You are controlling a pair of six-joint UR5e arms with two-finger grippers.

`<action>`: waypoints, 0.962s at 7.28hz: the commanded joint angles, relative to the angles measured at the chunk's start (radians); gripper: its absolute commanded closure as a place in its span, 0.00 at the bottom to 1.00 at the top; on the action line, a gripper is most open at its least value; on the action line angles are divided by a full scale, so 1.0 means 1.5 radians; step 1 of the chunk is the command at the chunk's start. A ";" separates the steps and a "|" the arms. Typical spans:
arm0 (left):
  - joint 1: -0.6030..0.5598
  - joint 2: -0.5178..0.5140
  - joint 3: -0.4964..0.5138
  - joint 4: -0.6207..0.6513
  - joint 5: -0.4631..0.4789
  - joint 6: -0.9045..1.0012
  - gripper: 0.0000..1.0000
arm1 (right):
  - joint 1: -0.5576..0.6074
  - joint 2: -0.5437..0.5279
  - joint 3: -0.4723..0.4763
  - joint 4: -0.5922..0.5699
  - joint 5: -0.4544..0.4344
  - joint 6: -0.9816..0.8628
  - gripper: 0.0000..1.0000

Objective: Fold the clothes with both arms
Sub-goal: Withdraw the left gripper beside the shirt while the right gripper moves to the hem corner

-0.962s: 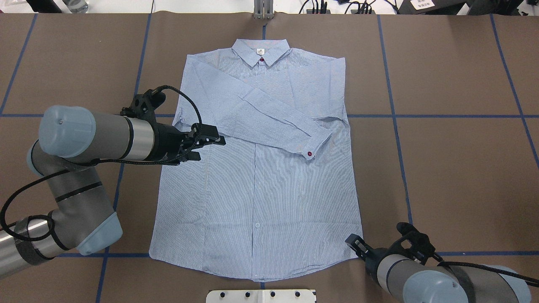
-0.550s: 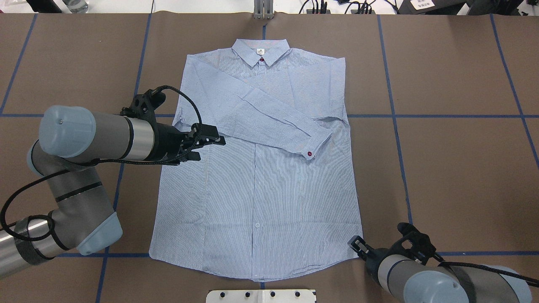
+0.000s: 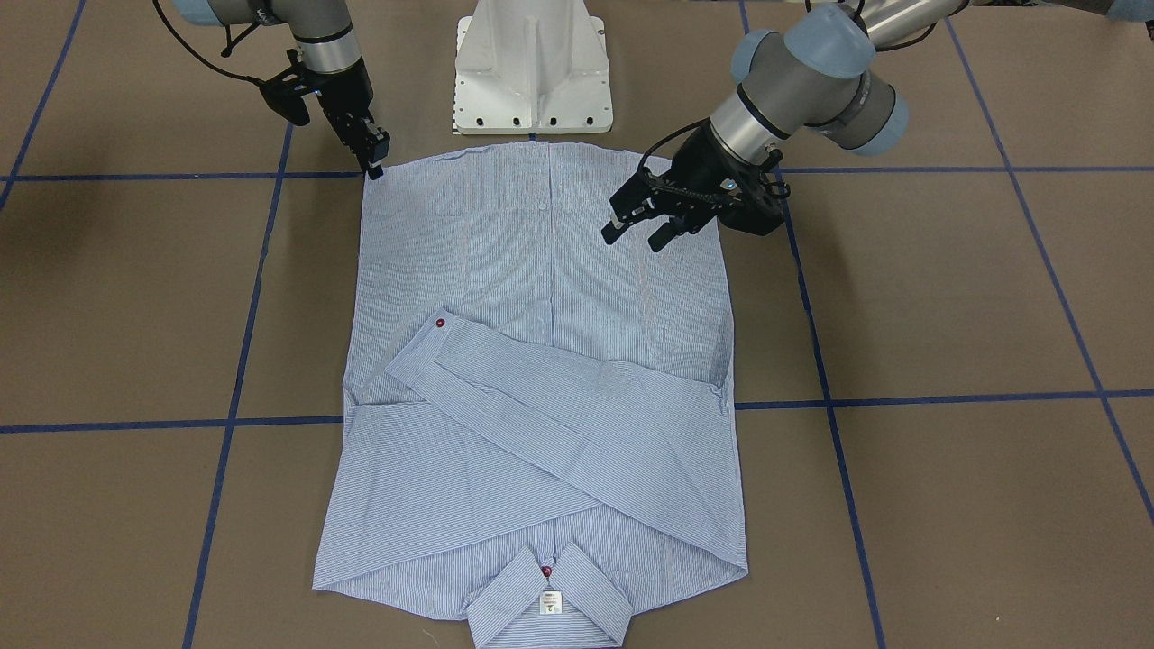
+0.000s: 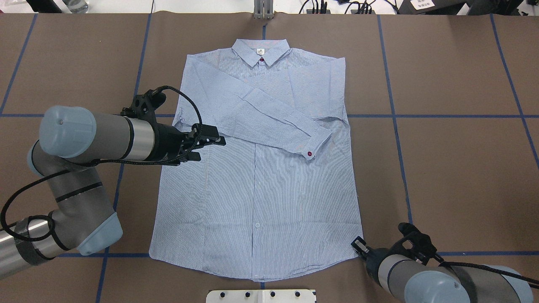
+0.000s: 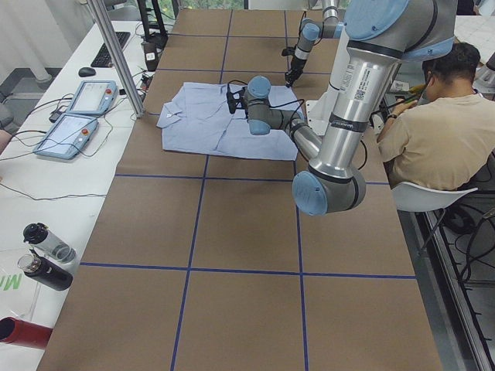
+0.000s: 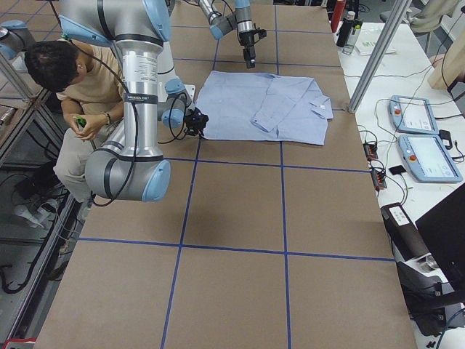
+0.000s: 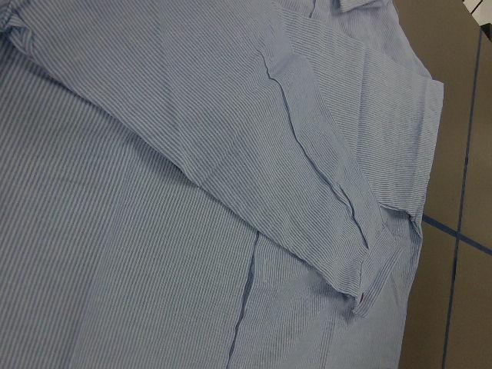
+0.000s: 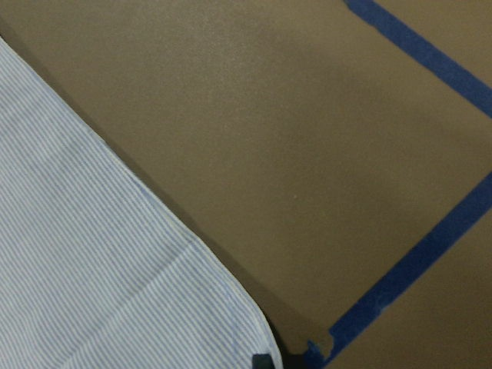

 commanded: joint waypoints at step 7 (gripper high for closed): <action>0.055 0.156 -0.086 0.133 0.091 0.000 0.10 | 0.003 -0.005 0.019 -0.001 0.000 0.002 1.00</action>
